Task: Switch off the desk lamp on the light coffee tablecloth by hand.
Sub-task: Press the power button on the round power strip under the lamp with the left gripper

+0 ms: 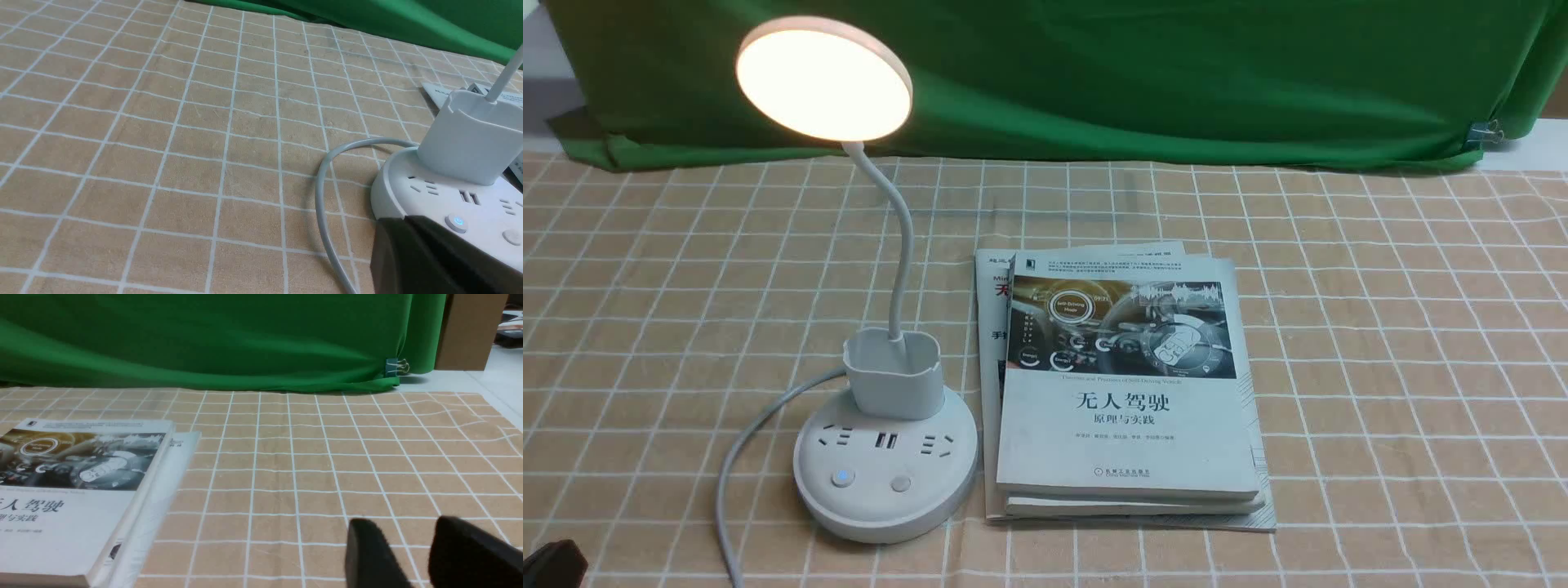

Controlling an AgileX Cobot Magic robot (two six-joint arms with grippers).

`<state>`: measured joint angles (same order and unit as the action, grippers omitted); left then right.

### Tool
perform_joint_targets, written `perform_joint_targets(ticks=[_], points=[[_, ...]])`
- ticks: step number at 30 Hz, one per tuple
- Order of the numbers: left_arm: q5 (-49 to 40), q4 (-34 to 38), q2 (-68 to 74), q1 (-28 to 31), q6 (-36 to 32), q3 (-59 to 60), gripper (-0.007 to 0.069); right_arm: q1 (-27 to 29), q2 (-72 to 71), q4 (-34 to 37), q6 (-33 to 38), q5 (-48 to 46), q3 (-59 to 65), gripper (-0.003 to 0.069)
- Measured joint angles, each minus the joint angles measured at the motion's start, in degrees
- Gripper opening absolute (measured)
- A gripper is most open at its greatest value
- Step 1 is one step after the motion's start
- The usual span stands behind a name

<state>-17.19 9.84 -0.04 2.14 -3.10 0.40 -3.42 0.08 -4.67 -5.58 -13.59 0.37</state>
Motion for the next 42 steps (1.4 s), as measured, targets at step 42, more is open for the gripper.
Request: perform_joint_targets(ticks=[42], points=[[0.5, 20.7, 8.2, 0.0, 11.3, -12.5, -0.0003, 0.0, 0.0, 0.0, 0.0, 0.0, 0.0, 0.0242]])
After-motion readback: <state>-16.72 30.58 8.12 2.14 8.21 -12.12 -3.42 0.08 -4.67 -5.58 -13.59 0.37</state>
